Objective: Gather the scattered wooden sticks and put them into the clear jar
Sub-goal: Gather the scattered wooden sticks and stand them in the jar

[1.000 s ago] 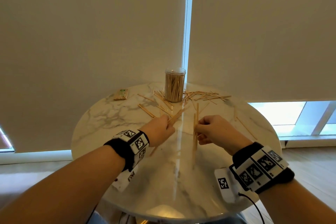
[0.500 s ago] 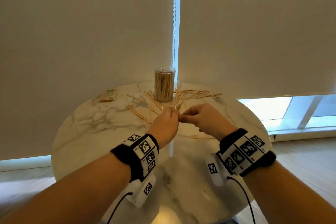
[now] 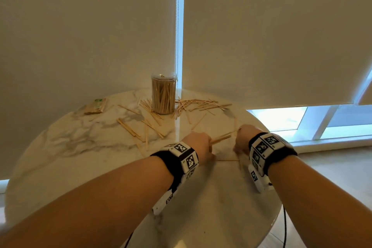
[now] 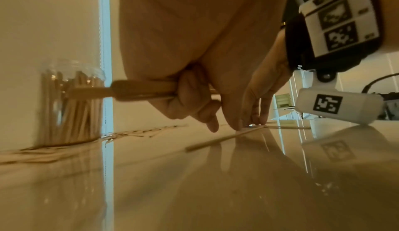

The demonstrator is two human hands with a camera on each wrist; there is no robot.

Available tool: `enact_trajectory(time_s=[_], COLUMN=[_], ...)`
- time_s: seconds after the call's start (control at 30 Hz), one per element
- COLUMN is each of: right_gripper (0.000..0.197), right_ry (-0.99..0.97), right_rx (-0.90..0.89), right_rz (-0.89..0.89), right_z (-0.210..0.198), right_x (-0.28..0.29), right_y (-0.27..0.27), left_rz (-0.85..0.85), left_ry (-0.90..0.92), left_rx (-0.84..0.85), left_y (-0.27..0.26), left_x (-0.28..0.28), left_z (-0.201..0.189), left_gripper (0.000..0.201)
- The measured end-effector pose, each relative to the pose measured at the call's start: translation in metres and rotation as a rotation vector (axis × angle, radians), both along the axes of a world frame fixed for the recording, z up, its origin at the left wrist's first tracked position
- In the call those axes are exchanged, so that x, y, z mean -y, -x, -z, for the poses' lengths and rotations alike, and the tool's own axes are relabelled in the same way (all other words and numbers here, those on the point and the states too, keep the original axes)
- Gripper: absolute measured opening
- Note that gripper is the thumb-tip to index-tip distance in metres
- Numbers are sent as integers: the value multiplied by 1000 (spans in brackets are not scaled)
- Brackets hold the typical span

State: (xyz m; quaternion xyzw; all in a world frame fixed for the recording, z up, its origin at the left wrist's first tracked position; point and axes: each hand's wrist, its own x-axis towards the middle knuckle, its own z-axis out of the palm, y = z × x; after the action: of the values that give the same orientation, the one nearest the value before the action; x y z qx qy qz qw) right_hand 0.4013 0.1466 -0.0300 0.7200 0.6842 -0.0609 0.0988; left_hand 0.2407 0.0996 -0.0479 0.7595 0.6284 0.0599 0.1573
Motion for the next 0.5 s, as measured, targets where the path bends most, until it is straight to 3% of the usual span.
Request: enact_trajectory(time_s=[0.17,0.37,0.5], right_gripper=[14,22,15], right_ry=[31,4,-83], right_rx=[-13,-182,-201], right_rz=[-31,15,42], right_z=[4,2,-11], right_x=[-2,1,-2], right_y=[-2,-4,-13], left_rz=[-30,41,36], left_ry=[60,50,64], left_rx=[-32,-203,-279], left_y=[-7,-8,4], left_x=[-8,0,-2], left_z=[6,5,-2], left_gripper=[33,27,26])
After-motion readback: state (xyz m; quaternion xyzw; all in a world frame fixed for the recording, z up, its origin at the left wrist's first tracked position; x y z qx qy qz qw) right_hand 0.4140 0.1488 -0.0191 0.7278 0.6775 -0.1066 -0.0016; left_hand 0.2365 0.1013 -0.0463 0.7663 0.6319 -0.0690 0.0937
